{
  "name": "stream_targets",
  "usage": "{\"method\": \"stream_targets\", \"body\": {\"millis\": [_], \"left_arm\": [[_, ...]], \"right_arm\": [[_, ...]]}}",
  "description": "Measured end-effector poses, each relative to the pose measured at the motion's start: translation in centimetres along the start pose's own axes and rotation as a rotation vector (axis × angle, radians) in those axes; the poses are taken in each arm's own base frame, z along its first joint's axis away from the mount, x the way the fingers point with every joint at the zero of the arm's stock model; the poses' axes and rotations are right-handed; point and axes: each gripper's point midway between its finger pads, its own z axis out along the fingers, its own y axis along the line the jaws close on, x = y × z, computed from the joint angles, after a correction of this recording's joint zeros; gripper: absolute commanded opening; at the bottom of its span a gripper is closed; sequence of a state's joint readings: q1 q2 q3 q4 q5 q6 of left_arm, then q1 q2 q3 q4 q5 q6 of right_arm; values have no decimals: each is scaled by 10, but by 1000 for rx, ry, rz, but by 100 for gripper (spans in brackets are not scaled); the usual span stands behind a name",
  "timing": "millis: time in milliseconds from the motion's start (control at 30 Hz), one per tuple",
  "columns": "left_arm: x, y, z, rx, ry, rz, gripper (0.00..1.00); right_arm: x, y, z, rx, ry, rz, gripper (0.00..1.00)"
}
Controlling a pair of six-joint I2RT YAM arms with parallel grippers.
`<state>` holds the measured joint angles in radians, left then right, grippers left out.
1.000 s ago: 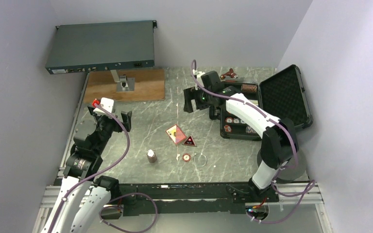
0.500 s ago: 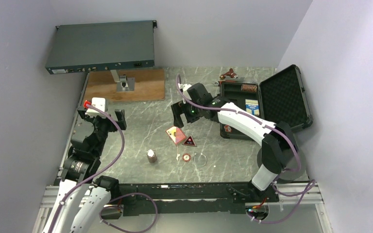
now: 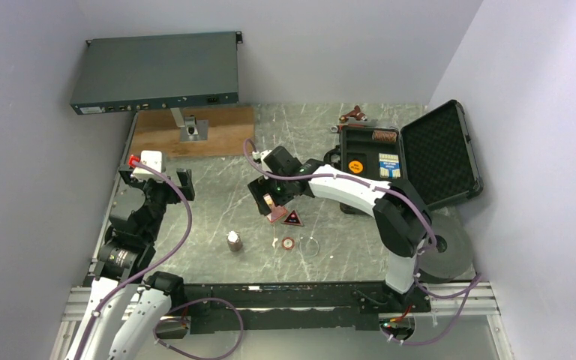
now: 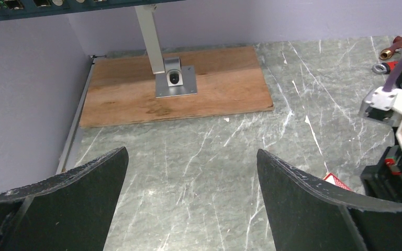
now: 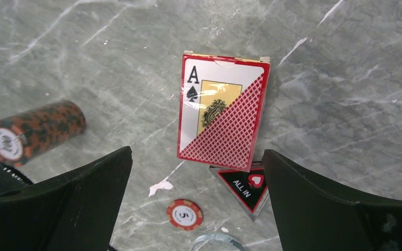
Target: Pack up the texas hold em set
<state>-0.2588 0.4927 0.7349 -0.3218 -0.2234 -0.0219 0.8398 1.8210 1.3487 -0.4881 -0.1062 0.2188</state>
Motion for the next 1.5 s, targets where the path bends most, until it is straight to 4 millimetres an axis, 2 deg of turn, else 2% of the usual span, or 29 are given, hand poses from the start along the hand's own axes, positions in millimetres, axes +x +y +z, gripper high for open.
{"method": "stream_targets", "body": {"millis": [467, 600, 833, 1100, 1167, 1267, 1500], "left_arm": [[0, 0, 0, -2, 0, 1, 100], [0, 0, 0, -2, 0, 1, 99], [0, 1, 0, -2, 0, 2, 99], [0, 1, 0, -2, 0, 2, 99], [0, 1, 0, -2, 0, 2, 99], [0, 1, 0, -3, 0, 3, 99], [-1, 2, -1, -11, -6, 1, 100]], "right_arm": [[15, -15, 39, 118, 82, -28, 95], [22, -19, 46, 136, 108, -32, 95], [24, -19, 55, 155, 121, -51, 92], [24, -17, 59, 176, 126, -77, 74], [25, -17, 61, 180, 130, -85, 65], [24, -17, 61, 182, 130, -90, 45], [24, -15, 60, 182, 141, -92, 29]]}}
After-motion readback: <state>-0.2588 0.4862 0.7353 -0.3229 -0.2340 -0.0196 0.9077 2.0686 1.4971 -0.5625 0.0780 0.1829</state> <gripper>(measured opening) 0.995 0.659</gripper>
